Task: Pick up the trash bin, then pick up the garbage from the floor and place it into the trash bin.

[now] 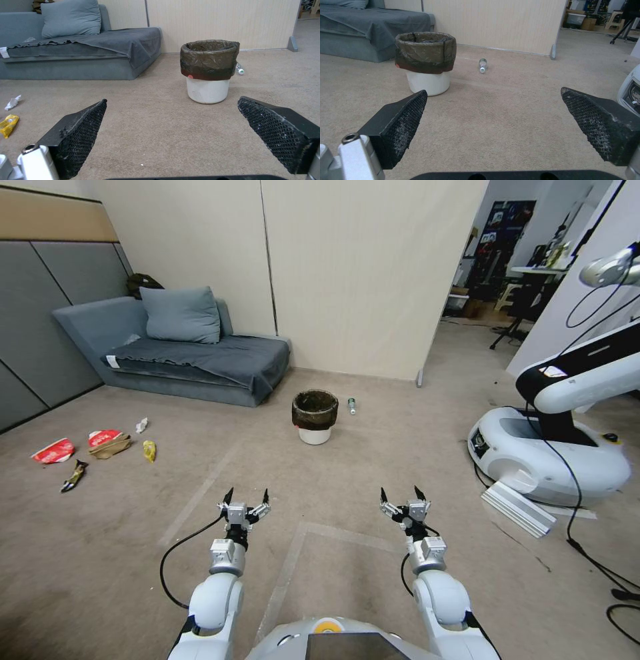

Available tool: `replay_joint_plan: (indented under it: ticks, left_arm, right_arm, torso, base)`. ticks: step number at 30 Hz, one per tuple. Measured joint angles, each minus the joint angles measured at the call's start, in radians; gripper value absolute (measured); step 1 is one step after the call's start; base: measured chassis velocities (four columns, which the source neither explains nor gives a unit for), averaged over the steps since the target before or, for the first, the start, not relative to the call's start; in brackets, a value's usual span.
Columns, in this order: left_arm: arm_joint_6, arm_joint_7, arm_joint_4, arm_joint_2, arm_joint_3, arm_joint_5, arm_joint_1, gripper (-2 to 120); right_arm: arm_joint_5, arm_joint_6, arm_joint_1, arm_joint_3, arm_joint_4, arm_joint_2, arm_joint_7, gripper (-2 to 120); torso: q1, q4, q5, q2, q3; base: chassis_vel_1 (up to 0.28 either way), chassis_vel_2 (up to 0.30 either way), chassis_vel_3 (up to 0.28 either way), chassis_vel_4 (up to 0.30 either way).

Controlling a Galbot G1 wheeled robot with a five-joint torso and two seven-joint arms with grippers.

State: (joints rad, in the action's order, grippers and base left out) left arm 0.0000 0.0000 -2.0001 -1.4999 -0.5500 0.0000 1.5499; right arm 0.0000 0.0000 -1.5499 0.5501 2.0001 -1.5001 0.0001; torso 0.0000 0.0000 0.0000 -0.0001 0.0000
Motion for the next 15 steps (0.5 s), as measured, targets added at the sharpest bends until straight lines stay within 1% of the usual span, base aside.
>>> replay_joint_plan:
  ticks: [11, 13, 14, 15]
  left_arm:
    - [0.000, 0.000, -0.001, 0.000, 0.000, 0.000, 0.001, 100]
    - [0.008, -0.006, -0.014, 0.000, 0.002, 0.003, 0.005, 100]
    - [0.028, -0.017, -0.042, 0.000, 0.008, 0.010, 0.015, 100]
    - [0.028, -0.017, -0.042, 0.000, 0.008, 0.010, 0.015, 100]
  right_arm:
    - [0.000, 0.000, 0.000, 0.000, 0.000, 0.000, 0.000, 100]
    - [-0.005, 0.000, -0.008, -0.002, 0.013, -0.001, 0.001, 100]
    - [-0.017, -0.002, -0.025, -0.006, 0.039, -0.006, 0.002, 100]
    - [-0.017, -0.002, -0.025, -0.006, 0.039, -0.006, 0.002, 100]
  torso:
    - [0.000, 0.0000, 0.0000, 0.000, 0.000]
    - [0.000, 0.0001, 0.0000, 0.000, 0.000]
    - [0.000, 0.0000, -0.0001, 0.000, 0.000]
    - [0.000, 0.0000, -0.0001, 0.000, 0.000]
  base:
    - [0.000, 0.000, 0.000, 0.000]
    - [0.000, 0.000, 0.000, 0.000]
    - [0.000, 0.000, 0.000, 0.000]
    - [0.000, 0.000, 0.000, 0.000]
